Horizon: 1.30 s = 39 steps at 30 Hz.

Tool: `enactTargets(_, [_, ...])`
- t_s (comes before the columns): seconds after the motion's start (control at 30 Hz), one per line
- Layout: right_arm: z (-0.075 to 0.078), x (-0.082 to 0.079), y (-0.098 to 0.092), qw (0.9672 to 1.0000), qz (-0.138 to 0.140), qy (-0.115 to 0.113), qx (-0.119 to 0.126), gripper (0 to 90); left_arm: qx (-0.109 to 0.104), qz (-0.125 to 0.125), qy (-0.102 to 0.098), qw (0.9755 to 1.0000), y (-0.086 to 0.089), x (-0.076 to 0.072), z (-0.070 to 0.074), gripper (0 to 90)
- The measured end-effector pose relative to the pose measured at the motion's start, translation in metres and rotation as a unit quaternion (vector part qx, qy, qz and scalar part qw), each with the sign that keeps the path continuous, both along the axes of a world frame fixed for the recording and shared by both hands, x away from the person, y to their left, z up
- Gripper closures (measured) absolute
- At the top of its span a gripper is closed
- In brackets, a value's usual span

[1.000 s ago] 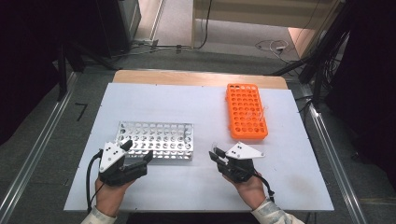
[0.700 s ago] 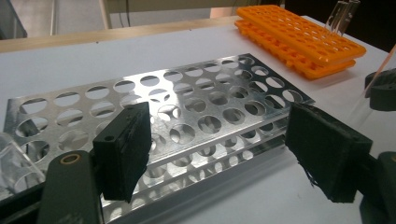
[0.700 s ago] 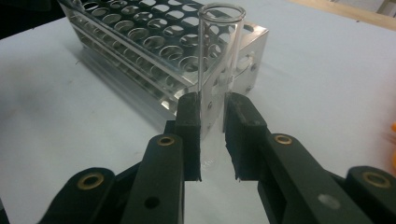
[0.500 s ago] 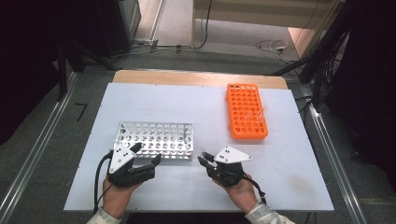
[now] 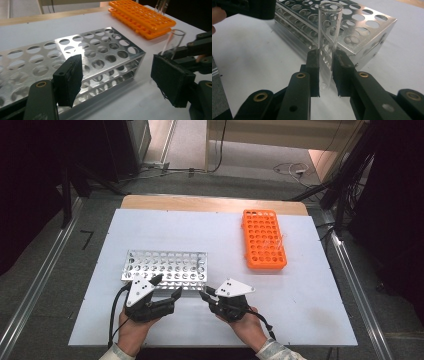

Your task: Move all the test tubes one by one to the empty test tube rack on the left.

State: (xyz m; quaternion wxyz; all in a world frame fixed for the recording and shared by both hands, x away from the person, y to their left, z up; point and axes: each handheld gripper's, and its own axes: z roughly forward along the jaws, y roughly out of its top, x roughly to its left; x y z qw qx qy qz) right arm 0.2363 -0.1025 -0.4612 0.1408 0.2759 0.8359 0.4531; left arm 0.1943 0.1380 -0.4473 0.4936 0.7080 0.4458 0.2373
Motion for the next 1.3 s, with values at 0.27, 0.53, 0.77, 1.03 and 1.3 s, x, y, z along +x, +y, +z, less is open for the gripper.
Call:
enactTargets(0.27, [-0.008,-0.006,0.02,0.9996,0.022,0.002,-0.014,73.7,-0.003,-0.048,-0.002,0.9988,-0.019,-0.001,0.0,36.1])
enactTargets(0.53, [-0.007,-0.01,0.028,0.9994,0.034,-0.003,-0.008,73.8,-0.001,-0.075,-0.008,0.9972,-0.027,-0.004,-0.002,55.7])
enactTargets(0.77, [-0.005,-0.012,0.029,0.9994,0.034,-0.003,-0.002,73.7,0.0,-0.078,-0.008,0.9969,-0.028,-0.004,-0.002,68.9])
enactTargets(1.03, [-0.004,-0.012,0.028,0.9994,0.034,-0.004,0.0,73.5,-0.002,-0.076,-0.007,0.9971,-0.027,-0.003,-0.002,74.6])
enactTargets(1.3, [-0.003,-0.011,0.026,0.9994,0.035,0.003,-0.002,57.4,-0.003,-0.068,-0.009,0.9977,-0.022,-0.003,0.001,75.2])
